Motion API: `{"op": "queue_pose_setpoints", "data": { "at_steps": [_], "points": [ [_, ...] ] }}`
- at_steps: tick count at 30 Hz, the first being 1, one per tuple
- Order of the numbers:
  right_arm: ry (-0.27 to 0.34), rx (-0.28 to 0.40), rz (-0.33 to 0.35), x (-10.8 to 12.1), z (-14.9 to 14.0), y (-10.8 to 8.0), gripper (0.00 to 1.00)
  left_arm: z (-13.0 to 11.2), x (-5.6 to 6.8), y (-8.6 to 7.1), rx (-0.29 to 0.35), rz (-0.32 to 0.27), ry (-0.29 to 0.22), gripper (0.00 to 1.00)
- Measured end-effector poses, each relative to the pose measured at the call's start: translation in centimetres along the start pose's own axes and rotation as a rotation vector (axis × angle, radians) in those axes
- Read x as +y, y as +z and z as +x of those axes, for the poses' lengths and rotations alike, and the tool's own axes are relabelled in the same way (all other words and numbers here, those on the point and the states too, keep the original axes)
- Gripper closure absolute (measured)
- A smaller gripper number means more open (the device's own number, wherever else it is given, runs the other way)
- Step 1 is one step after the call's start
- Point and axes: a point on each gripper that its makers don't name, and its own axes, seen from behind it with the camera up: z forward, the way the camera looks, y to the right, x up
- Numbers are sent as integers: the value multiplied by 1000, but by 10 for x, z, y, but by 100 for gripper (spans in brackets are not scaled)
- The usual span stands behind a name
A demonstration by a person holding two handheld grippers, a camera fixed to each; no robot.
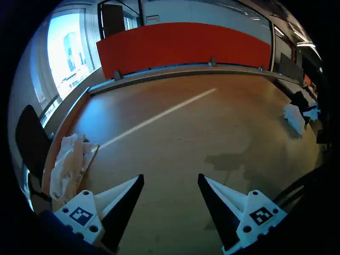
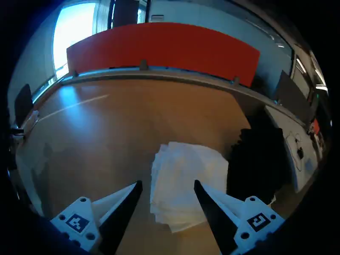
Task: Fold towel
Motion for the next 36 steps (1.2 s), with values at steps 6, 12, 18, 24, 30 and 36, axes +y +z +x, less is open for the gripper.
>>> {"op": "queue_pose_setpoints", "data": {
  "at_steps": [6, 12, 18, 24, 30, 36],
  "points": [
    [32, 72, -31, 9, 21, -8, 6, 6, -1, 1, 13, -1, -6, 6],
    [62, 156, -65, 17, 43, -15, 6, 11, 0, 1, 27, -3, -13, 6],
    [102, 188, -83, 23, 50, -15, 0, 14, -1, 1, 36, 1, -19, 6],
    [123, 248, -121, 30, 61, -19, 0, 23, -4, 1, 60, 9, -31, 6],
    [102, 335, -225, 48, 77, -26, 0, 38, -11, 0, 101, 26, -54, 6],
    [85, 423, -273, 50, 96, -39, 0, 61, -23, -3, 176, 57, -99, 6]
  ]
}}
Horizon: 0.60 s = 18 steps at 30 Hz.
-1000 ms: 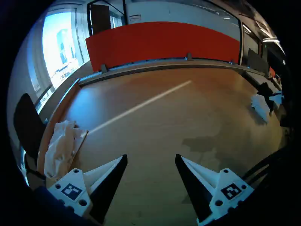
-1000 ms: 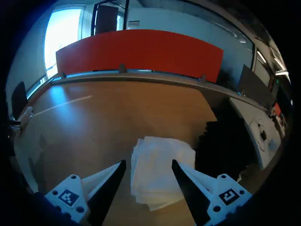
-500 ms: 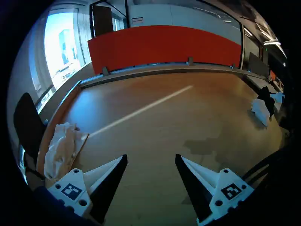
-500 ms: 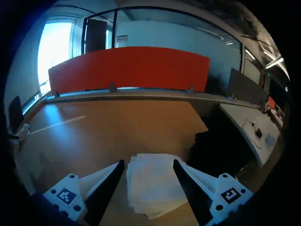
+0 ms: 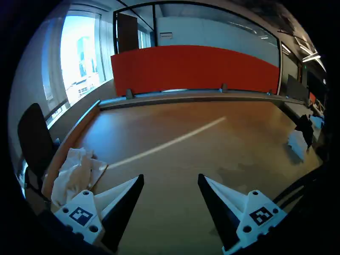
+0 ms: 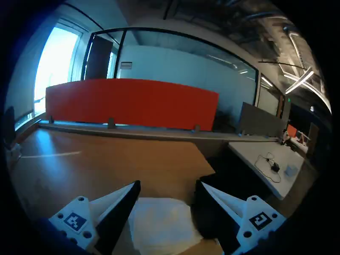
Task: Fold towel
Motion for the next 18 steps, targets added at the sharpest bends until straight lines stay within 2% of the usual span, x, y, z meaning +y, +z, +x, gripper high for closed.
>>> {"op": "queue_pose_setpoints", "data": {
  "at_steps": [6, 12, 18],
  "points": [
    [13, 23, -20, 3, 7, 0, 0, 24, -6, 1, 82, 10, -52, 6],
    [18, 37, -38, 6, 15, 0, 0, 41, -16, 3, 136, 32, -50, 6],
    [6, 63, -34, -5, 27, -1, 0, 62, -21, 2, 202, 40, -65, 6]
  ]
}}
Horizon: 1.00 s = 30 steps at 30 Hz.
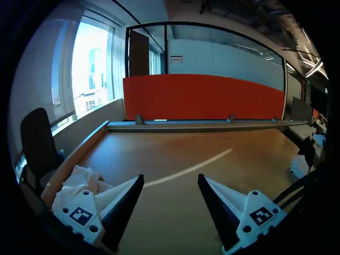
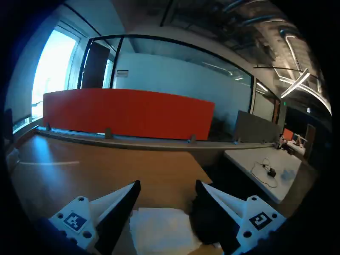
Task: Fold towel
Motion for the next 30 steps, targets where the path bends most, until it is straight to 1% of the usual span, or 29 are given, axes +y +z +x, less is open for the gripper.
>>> {"op": "queue_pose_setpoints", "data": {
  "at_steps": [6, 14, 21, 27, 30],
  "points": [
    [12, 36, 25, -22, 20, -1, 0, 18, -3, 5, 49, 2, -13, 6],
    [34, 91, 58, -53, 45, -5, 0, 31, 1, 9, 93, -9, -18, 6],
    [45, 128, 118, -93, 64, -15, 0, 43, 4, 10, 132, -17, -32, 6],
    [64, 158, 156, -127, 79, -24, 0, 53, 8, 8, 165, -33, -40, 6],
    [74, 172, 182, -146, 88, -31, 0, 56, 11, 7, 176, -40, -45, 6]
  ]
}}
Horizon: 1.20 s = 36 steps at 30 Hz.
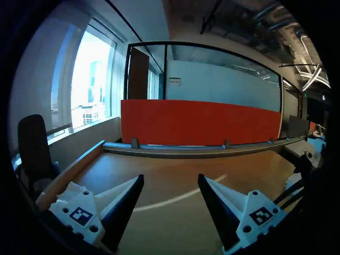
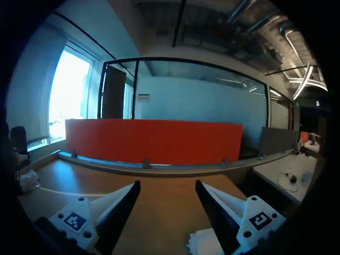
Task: Fold towel
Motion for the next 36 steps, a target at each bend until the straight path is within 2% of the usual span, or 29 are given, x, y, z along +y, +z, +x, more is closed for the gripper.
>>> {"op": "queue_pose_setpoints", "data": {
  "at_steps": [4, 9, 21, 30, 36],
  "points": [
    [13, 11, 32, -25, 5, -2, 0, 2, 3, 0, 11, -4, -14, 6],
    [20, 9, 58, -42, 2, 0, 0, 5, 3, 0, 23, -7, -25, 6],
    [35, 15, 60, -50, -4, -2, 0, 2, 2, 0, 64, -9, -27, 6],
    [29, 46, 49, -51, -5, -6, 0, -19, -2, 3, 91, -2, 4, 6],
    [15, 59, 49, -56, -3, -9, 0, -28, -5, 5, 113, 7, 5, 6]
  ]
}}
